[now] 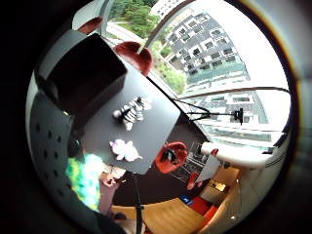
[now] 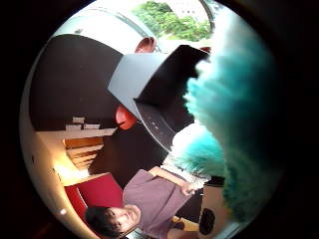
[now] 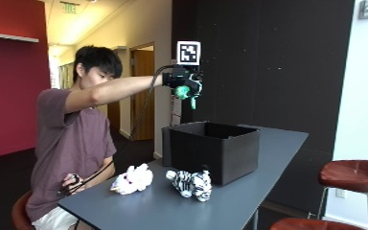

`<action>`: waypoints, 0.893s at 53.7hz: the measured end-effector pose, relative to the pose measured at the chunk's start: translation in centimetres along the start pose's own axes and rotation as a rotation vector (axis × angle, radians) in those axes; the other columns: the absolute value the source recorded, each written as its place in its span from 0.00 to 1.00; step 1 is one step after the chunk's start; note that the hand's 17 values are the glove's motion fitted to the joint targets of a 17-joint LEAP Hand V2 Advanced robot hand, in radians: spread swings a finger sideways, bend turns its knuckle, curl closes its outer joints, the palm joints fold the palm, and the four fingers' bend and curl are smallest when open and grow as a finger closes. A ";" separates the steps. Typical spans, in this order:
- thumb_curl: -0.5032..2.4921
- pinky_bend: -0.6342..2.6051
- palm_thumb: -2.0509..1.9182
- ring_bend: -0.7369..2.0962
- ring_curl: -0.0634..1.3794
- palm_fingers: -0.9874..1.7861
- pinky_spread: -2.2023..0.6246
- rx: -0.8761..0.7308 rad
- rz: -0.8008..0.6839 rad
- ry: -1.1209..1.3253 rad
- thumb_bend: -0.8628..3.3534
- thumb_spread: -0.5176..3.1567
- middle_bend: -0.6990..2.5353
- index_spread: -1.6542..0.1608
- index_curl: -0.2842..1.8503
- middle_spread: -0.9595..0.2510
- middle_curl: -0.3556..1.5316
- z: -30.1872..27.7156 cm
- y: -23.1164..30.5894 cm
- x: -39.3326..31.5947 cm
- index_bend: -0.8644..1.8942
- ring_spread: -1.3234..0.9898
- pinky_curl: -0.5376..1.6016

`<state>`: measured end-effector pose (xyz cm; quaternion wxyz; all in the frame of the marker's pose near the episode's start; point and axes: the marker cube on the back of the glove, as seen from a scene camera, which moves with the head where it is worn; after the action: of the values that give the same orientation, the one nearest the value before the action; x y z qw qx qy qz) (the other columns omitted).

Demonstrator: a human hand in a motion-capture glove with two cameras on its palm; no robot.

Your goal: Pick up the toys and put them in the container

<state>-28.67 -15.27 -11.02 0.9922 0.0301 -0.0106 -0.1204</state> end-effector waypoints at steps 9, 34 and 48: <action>0.49 0.48 0.66 0.71 0.47 0.74 0.66 0.012 -0.081 0.063 0.23 0.29 0.58 0.80 0.53 0.63 0.62 3.3 -4.6 -6.3 0.70 0.42 0.47; 0.36 0.55 0.50 0.45 0.29 0.22 0.77 -0.164 0.062 0.033 0.19 0.44 0.26 0.83 0.34 0.80 0.44 8.9 -8.5 -11.9 0.32 0.54 0.46; 0.31 0.52 0.50 0.40 0.26 0.23 0.80 -0.147 -0.112 0.059 0.19 0.45 0.25 0.83 0.26 0.84 0.38 7.0 -5.3 -8.5 0.32 0.58 0.44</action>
<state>-38.36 -18.82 -4.50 0.9833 -0.0386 0.0294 -0.1752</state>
